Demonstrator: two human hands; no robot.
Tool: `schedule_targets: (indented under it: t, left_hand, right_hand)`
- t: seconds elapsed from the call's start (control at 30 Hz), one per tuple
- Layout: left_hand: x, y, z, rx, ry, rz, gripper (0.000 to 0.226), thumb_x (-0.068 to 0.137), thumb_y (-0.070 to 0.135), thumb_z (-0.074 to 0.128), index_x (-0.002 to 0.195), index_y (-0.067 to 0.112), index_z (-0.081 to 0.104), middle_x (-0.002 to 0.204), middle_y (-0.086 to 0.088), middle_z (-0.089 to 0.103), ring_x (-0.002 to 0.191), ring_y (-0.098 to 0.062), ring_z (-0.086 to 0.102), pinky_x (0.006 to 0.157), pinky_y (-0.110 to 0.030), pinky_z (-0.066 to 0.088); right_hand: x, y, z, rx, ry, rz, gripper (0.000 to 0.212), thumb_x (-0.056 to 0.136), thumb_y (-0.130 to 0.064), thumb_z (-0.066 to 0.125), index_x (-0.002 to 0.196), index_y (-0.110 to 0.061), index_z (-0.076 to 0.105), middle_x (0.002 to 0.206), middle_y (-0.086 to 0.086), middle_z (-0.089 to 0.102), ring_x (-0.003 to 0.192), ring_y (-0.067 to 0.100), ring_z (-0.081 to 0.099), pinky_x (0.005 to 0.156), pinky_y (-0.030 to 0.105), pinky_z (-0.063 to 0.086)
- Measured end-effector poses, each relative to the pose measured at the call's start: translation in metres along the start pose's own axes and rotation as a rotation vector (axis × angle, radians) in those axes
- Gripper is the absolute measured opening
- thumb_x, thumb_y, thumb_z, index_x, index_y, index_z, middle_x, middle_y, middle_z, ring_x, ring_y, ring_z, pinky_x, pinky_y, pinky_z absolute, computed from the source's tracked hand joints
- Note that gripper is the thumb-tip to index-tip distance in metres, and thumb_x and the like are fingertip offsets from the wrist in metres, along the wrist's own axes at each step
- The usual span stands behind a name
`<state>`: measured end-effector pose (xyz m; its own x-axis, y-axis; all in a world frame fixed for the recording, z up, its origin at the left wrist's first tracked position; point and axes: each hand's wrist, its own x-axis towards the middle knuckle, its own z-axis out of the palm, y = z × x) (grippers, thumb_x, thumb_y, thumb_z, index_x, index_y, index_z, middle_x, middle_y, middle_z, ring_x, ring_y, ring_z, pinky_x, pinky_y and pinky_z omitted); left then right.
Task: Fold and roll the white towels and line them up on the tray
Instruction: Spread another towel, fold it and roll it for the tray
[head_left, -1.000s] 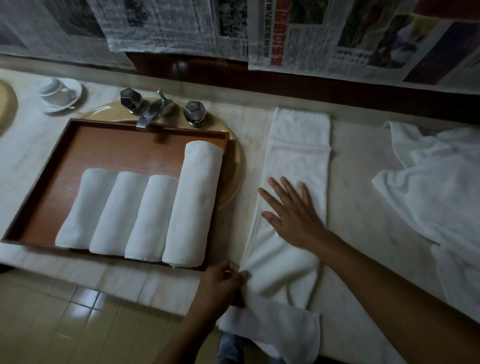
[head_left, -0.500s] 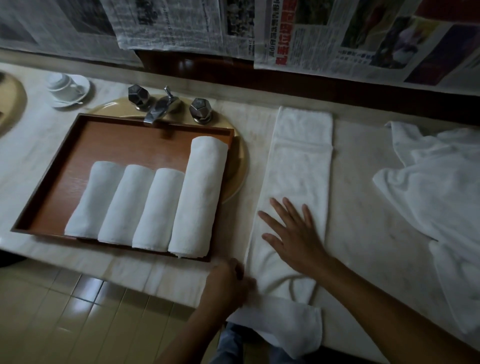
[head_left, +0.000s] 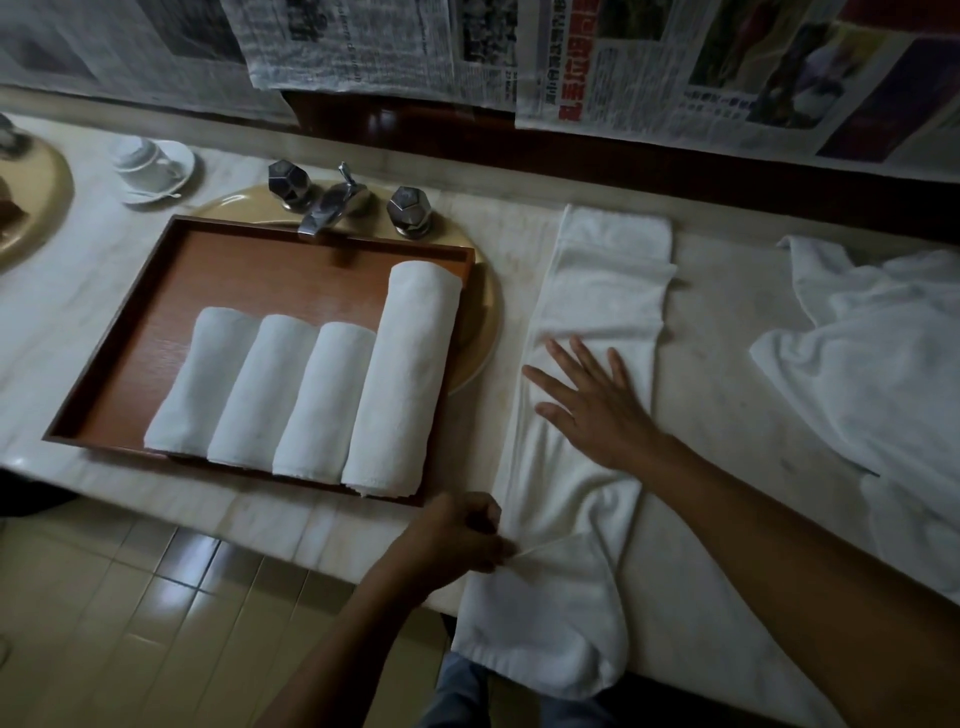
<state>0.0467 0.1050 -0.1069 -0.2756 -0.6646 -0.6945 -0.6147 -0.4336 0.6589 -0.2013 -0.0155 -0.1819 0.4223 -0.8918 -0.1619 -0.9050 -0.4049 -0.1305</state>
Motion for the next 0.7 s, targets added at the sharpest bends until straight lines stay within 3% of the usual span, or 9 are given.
schedule_targets:
  t: [0.13, 0.23, 0.37, 0.43, 0.5, 0.53, 0.6, 0.7]
  left_hand:
    - [0.001, -0.009, 0.009, 0.129, 0.174, -0.032, 0.021, 0.087, 0.007, 0.078, 0.078, 0.017, 0.062, 0.071, 0.0, 0.07, 0.06, -0.005, 0.07, 0.055, -0.013, 0.05]
    - [0.004, -0.017, 0.019, 0.234, 0.292, -0.029, 0.026, 0.086, 0.016, 0.08, 0.074, 0.024, 0.058, 0.073, 0.003, 0.067, 0.063, -0.008, 0.066, 0.052, -0.013, 0.043]
    - [0.007, -0.024, 0.02, 0.335, 0.354, 0.049, 0.024, 0.086, 0.027, 0.082, 0.078, 0.025, 0.059, 0.079, 0.008, 0.062, 0.07, -0.005, 0.057, 0.057, -0.017, 0.046]
    - [0.007, -0.026, 0.02, 0.363, 0.362, 0.114, 0.018, 0.089, 0.028, 0.078, 0.087, 0.023, 0.061, 0.081, 0.008, 0.061, 0.07, -0.005, 0.057, 0.064, -0.027, 0.053]
    - [0.008, -0.029, 0.02, 0.396, 0.363, 0.193, 0.019, 0.091, 0.03, 0.076, 0.099, 0.023, 0.06, 0.088, 0.009, 0.061, 0.072, -0.005, 0.057, 0.066, -0.032, 0.056]
    - [0.008, -0.031, 0.021, 0.407, 0.359, 0.236, 0.025, 0.09, 0.033, 0.076, 0.108, 0.025, 0.06, 0.098, 0.009, 0.061, 0.079, -0.007, 0.059, 0.069, -0.033, 0.057]
    - [0.009, -0.037, 0.022, 0.449, 0.335, 0.331, 0.038, 0.09, 0.035, 0.077, 0.124, 0.028, 0.062, 0.118, 0.007, 0.054, 0.099, -0.011, 0.058, 0.081, -0.032, 0.057]
    - [0.01, -0.041, 0.02, 0.598, 0.295, 0.443, 0.042, 0.094, 0.035, 0.072, 0.134, 0.028, 0.063, 0.132, 0.005, 0.049, 0.117, -0.015, 0.049, 0.096, -0.028, 0.05]
  right_hand:
    - [0.001, 0.001, -0.001, 0.009, 0.008, -0.002, 0.06, 0.104, -0.066, 0.014, 0.161, -0.047, 0.013, 0.173, -0.005, 0.001, 0.159, 0.021, -0.007, 0.124, 0.061, 0.005]
    - [0.001, 0.0, -0.002, 0.003, -0.005, -0.001, 0.059, 0.105, -0.064, 0.017, 0.161, -0.046, 0.011, 0.173, -0.005, 0.0, 0.159, 0.022, -0.007, 0.124, 0.061, 0.006]
    - [-0.008, -0.016, -0.013, 0.092, -0.035, 0.099, 0.056, 0.107, -0.054, 0.035, 0.161, -0.042, 0.024, 0.173, 0.0, 0.006, 0.159, 0.027, -0.001, 0.124, 0.063, 0.005]
    - [-0.033, -0.033, -0.019, 0.246, 0.062, 0.166, 0.049, 0.103, -0.043, 0.048, 0.151, -0.033, 0.047, 0.165, 0.006, 0.031, 0.153, 0.031, 0.025, 0.121, 0.059, 0.023]
    - [-0.072, -0.052, -0.021, 0.409, 0.216, 0.246, 0.038, 0.093, -0.039, 0.057, 0.126, -0.026, 0.069, 0.134, 0.004, 0.061, 0.123, 0.029, 0.057, 0.103, 0.05, 0.048]
    - [-0.095, -0.062, -0.021, 0.454, 0.248, 0.293, 0.031, 0.089, -0.04, 0.06, 0.114, -0.025, 0.072, 0.117, 0.0, 0.066, 0.108, 0.027, 0.062, 0.092, 0.047, 0.053]
    - [-0.139, -0.083, -0.021, 0.455, 0.185, 0.367, 0.027, 0.086, -0.047, 0.066, 0.104, -0.027, 0.07, 0.103, -0.006, 0.064, 0.096, 0.022, 0.062, 0.084, 0.042, 0.054]
    - [-0.183, -0.109, -0.022, 0.358, -0.13, 0.46, 0.046, 0.083, -0.065, 0.068, 0.115, -0.033, 0.058, 0.11, -0.011, 0.056, 0.104, 0.017, 0.055, 0.09, 0.037, 0.046]
